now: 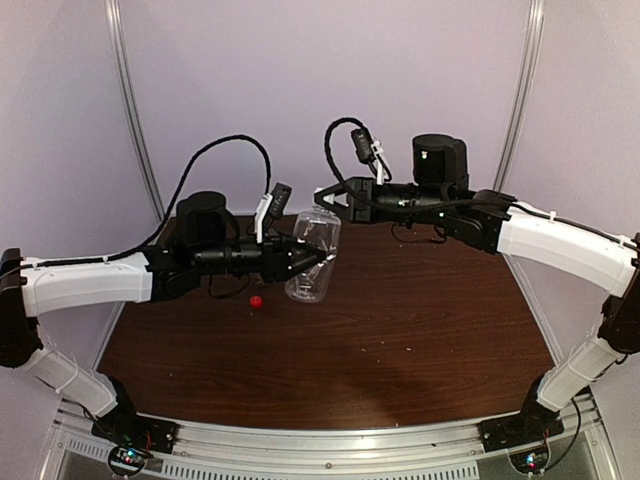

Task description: Unscrew the bottle caps

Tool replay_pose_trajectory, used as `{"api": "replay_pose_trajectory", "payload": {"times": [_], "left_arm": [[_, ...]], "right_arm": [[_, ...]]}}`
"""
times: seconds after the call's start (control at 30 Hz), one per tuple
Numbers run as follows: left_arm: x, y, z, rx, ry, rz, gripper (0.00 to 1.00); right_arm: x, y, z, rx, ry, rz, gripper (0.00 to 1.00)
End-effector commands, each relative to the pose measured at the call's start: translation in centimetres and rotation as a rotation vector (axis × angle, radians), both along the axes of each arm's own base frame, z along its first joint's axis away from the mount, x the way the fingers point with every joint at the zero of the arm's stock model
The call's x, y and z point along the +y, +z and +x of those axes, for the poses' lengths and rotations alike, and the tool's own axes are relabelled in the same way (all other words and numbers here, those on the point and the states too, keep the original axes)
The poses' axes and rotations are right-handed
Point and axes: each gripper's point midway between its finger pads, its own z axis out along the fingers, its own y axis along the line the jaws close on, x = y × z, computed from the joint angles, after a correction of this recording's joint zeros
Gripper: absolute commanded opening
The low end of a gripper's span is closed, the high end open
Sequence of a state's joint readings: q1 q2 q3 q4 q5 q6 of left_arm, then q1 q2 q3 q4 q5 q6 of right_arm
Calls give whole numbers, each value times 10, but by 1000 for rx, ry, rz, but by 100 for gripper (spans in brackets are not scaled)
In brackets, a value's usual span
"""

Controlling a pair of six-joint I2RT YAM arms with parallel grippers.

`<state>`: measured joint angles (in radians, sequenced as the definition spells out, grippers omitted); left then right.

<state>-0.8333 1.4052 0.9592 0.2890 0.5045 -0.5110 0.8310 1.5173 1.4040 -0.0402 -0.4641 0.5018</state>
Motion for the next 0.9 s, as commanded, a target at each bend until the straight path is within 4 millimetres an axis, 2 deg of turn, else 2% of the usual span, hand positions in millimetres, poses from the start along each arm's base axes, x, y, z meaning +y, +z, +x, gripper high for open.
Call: {"api": "replay_pose_trajectory", "payload": {"times": [0.0, 0.13, 0.23, 0.37, 0.47, 0.63, 0.77, 0.87], "left_arm": [[1, 32, -16, -108, -61, -83, 23], [-2, 40, -34, -139, -163, -116, 23], [-2, 52, -59, -161, -311, -181, 23], [6, 71, -91, -183, -489, -285, 23], [13, 80, -106, -188, -566, -336, 23], [16, 83, -111, -184, -589, -352, 23], [15, 80, -108, -174, -572, -350, 23], [13, 79, -101, -167, -532, -345, 23]], "right_arm": [[-1, 25, -14, -91, 66, 47, 0], [4, 39, -38, -160, 217, 79, 0], [7, 44, -61, -206, 358, 103, 0], [6, 49, -91, -260, 540, 142, 0], [5, 52, -106, -282, 639, 165, 4], [5, 51, -105, -282, 648, 163, 12], [4, 52, -95, -271, 586, 147, 17], [2, 55, -85, -261, 502, 119, 28]]}}
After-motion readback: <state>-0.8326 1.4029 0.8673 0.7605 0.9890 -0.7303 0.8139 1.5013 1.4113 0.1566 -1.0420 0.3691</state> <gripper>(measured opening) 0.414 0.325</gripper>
